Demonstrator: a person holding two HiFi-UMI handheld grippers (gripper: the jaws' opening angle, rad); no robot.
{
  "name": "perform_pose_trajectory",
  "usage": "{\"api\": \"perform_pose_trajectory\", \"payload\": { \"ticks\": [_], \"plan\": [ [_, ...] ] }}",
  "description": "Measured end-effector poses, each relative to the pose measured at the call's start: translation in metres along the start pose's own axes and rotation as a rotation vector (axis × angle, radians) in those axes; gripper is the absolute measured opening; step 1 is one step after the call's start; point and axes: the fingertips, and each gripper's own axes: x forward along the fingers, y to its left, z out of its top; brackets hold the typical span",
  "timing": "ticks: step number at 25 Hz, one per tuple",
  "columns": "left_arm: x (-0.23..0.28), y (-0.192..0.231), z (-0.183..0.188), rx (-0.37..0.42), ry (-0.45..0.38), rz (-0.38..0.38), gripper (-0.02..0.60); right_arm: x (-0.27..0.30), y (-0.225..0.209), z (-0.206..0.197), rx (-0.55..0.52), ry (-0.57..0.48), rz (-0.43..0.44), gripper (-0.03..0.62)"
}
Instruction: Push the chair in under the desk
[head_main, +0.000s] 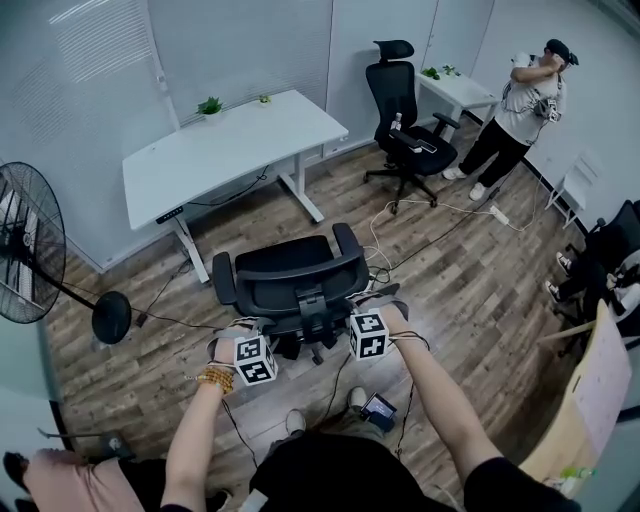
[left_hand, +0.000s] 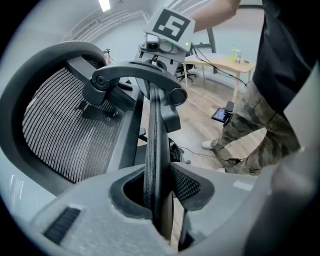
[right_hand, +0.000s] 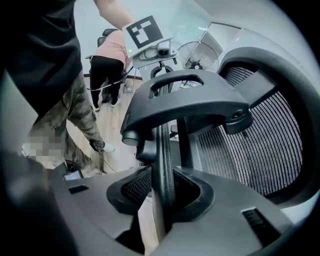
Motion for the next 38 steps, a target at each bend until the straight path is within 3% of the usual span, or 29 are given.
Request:
{"api": "perform_pose_trajectory", "payload": {
  "ticks": [38],
  "plan": [
    [0.044, 0.068, 0.023, -0.139, 0.068, 0.056, 0.112, 0.026, -0.084, -0.055, -0.138, -0.089, 0.082, 0.117]
  ]
}}
